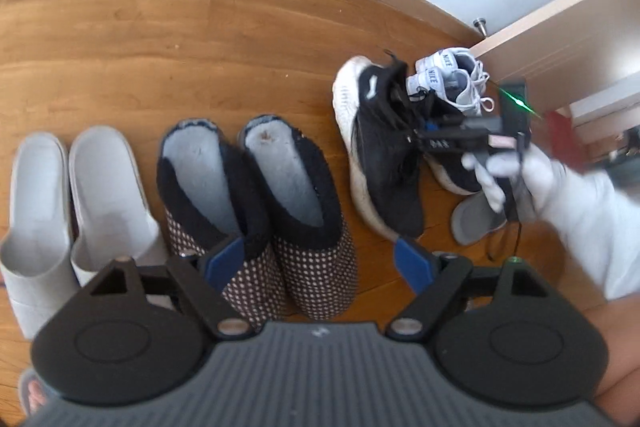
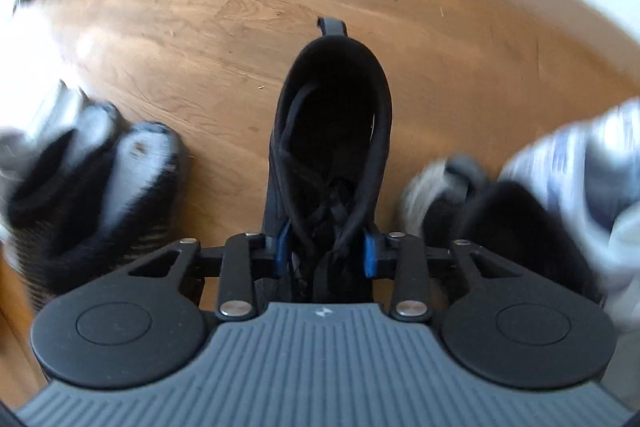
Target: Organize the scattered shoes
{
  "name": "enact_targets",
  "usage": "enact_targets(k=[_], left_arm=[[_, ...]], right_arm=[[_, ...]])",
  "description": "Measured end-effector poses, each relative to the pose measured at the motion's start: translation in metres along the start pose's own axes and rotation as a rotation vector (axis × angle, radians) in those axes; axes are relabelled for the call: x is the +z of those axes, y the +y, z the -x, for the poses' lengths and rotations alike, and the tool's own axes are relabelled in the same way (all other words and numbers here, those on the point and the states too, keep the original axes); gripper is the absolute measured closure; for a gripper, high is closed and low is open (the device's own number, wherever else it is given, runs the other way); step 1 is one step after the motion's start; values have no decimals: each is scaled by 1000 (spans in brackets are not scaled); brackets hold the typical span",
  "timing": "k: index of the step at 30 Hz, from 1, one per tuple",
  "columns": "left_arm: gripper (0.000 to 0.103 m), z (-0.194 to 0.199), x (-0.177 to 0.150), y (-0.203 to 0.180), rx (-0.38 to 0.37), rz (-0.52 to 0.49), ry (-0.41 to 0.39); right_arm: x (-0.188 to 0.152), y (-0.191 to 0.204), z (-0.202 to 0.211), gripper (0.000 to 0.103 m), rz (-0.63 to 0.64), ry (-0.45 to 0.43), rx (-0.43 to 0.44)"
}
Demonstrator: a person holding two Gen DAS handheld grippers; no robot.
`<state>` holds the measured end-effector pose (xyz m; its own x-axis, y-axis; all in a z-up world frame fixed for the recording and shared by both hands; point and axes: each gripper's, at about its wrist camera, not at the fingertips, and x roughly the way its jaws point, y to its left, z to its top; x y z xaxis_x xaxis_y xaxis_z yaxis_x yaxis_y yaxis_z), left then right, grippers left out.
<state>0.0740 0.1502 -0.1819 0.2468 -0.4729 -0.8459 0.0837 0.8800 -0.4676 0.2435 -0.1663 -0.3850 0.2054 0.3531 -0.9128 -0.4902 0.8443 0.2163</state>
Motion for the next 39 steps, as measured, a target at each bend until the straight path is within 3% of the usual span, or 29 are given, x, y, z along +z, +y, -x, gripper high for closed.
enact_targets(k=[2, 7, 10, 12, 13, 14, 17, 20, 23, 26, 28, 34, 38, 39], left_arm=[[21, 8, 4, 0, 39, -15, -32], [18, 17, 10, -7, 63, -33, -74], [18, 12, 8, -7, 63, -35, -56], [18, 7, 4, -7, 69, -38, -42], [18, 4, 3, -8, 73, -42, -35], [18, 4, 2, -7, 76, -46, -31], [18, 1, 2, -11, 90, -64, -25], [18, -8, 15, -22, 113, -83, -28], [18, -22, 39, -42, 120, -104, -44], [8, -53, 84, -79, 57, -101, -60], [8, -77, 104, -99, 21, -65, -53], [8, -180, 167, -178, -71, 46, -75], [12, -257, 201, -206, -6, 66, -26], [19, -283, 210, -210, 42, 55, 15]], right_arm=[[-10, 10, 4, 71, -34, 41, 71], [-21, 30, -24, 71, -182, 216, 71], [-20, 41, -25, 69, -212, 231, 28], [-22, 43, -23, 58, -230, 216, 15], [-24, 43, -19, 46, -226, 203, 26], [-26, 42, -15, 39, -220, 190, 41], [-38, 29, 15, 26, -235, 114, 97], [-55, 8, 49, 19, -287, 34, 97], [-81, -30, 81, 16, -418, -43, 61], [-113, -78, 108, 16, -615, -96, 19], [-127, -95, 114, 16, -702, -117, 9], [-152, -123, 122, 16, -797, -150, 33], [-160, -134, 129, 16, -808, -177, 48], [-161, -137, 129, 16, -815, -187, 55]])
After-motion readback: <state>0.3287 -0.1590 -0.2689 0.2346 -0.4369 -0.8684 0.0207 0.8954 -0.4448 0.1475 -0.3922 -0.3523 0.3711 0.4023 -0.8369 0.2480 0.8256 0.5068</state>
